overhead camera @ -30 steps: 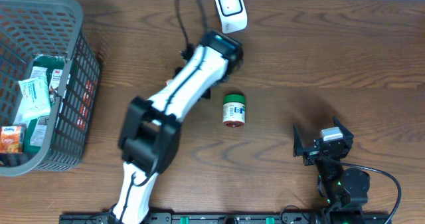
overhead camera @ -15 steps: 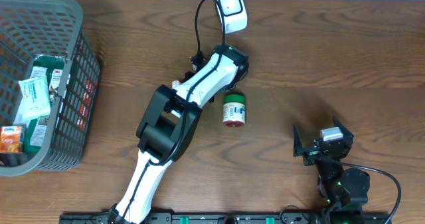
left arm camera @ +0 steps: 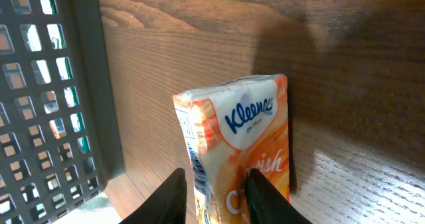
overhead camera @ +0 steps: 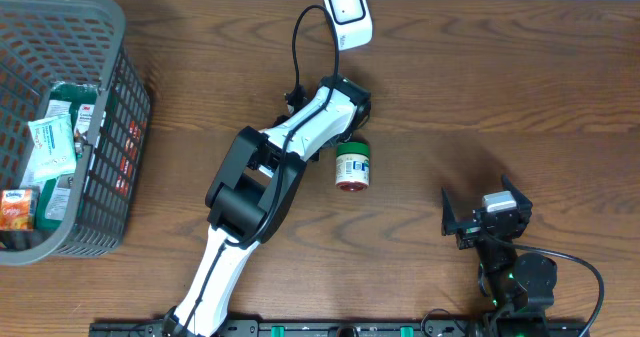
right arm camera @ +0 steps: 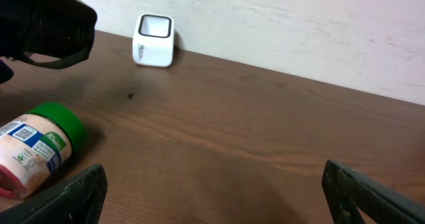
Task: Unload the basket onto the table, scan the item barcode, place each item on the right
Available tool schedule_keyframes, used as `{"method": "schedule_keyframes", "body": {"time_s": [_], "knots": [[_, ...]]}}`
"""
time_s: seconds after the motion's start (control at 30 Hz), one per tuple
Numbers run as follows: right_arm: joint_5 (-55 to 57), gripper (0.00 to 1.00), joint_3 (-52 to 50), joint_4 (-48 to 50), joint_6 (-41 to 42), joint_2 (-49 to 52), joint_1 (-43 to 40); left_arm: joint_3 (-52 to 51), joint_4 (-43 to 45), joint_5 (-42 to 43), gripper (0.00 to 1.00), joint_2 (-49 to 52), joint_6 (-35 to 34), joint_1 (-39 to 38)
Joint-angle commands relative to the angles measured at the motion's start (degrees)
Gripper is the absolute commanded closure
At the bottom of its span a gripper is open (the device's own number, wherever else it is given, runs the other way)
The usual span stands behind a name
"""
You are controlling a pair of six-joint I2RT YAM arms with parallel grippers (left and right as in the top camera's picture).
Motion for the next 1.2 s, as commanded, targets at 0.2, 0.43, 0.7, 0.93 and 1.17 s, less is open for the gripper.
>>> {"method": "schedule_keyframes", "body": {"time_s": [0.2, 0.43, 0.7, 0.93, 1.17], "knots": [[0.3, 0.01, -0.1, -0.2, 0.9, -0.3, 0.0, 2.4, -1.3, -0.5, 0.61, -2.9, -0.9, 0.1], [0.3, 0.01, 0.0, -0.2, 0.9, -0.3, 0.0, 3.0, 1.0, -0.1, 0.23, -13.8, -0.9, 0.8], [0.3, 0.01, 0.0, -0.2, 0.9, -0.3, 0.0, 3.0, 4.4, 28.5, 0.15, -26.1, 12.8, 10.5], [0.3, 0.01, -0.1, -0.2, 0.9, -0.3, 0.0, -1.1, 3.7, 37.1, 0.15, -26.3, 16.1, 17.9], [0.3, 0.01, -0.1, -0.2, 0.9, -0.3, 0.0, -17.4, 17.7, 37.1, 0.13, -26.3, 16.1, 15.6]]}}
